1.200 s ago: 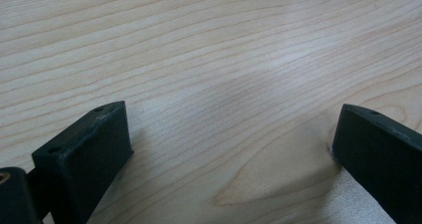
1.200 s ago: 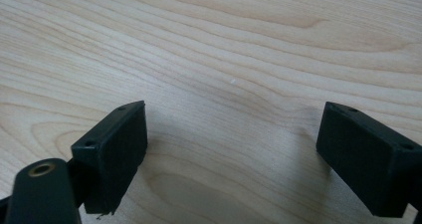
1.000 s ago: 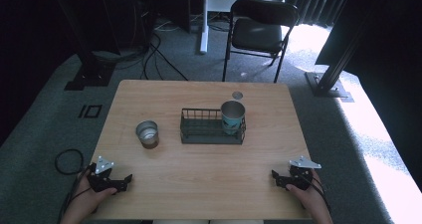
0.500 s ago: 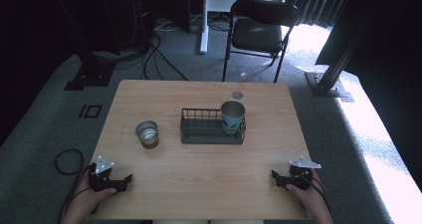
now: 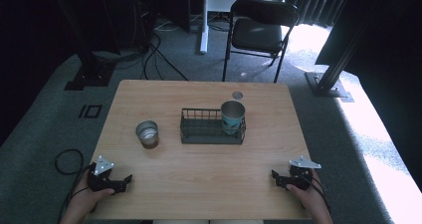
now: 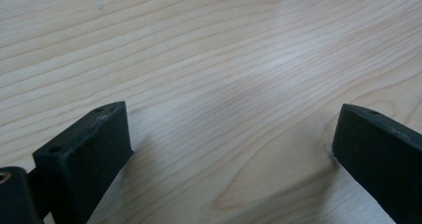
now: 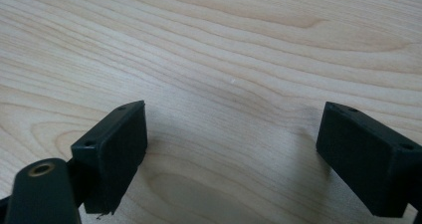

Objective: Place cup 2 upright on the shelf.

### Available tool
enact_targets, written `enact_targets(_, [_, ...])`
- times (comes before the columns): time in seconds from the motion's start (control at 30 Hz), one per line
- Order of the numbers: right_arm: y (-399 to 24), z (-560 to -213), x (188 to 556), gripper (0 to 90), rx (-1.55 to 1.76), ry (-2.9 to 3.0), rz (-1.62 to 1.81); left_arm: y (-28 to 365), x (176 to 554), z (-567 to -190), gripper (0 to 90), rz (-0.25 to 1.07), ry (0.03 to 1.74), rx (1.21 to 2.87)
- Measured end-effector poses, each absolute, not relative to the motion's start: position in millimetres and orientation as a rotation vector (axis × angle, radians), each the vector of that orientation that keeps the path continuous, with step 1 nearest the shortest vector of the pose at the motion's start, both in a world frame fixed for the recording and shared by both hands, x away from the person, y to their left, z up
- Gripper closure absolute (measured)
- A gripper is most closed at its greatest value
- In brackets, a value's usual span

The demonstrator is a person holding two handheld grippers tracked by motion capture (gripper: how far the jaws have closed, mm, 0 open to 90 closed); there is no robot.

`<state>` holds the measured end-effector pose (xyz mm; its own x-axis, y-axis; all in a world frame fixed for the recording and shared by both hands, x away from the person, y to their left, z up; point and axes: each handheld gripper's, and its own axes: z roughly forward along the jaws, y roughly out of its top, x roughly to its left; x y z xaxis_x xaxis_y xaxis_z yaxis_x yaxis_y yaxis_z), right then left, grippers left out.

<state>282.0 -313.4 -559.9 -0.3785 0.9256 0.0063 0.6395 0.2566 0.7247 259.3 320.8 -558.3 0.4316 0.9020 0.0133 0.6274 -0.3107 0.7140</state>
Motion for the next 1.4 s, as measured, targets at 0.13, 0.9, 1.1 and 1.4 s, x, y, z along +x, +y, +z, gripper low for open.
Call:
enact_targets(0.13, [-313.2, -560.0, 281.6, 12.1, 1.425, 2.108, 0.91, 318.7, 263.5, -555.6, 2.7, 0.56, 1.259, 2.053])
enact_targets(0.9, [-313.3, -559.9, 281.7, 12.1, 1.425, 2.108, 0.91, 304.1, 292.4, -547.9, 2.7, 0.562, 1.147, 2.015])
enact_targets(1.1, [-313.2, -560.0, 281.6, 12.1, 1.425, 2.108, 0.91, 297.0, 301.9, -546.8, 2.8, 0.567, 1.134, 2.008])
enact_targets(1.4, [-313.2, -559.9, 281.6, 12.1, 1.426, 2.108, 0.911, 289.0, 313.2, -542.6, 2.7, 0.575, 1.112, 2.003])
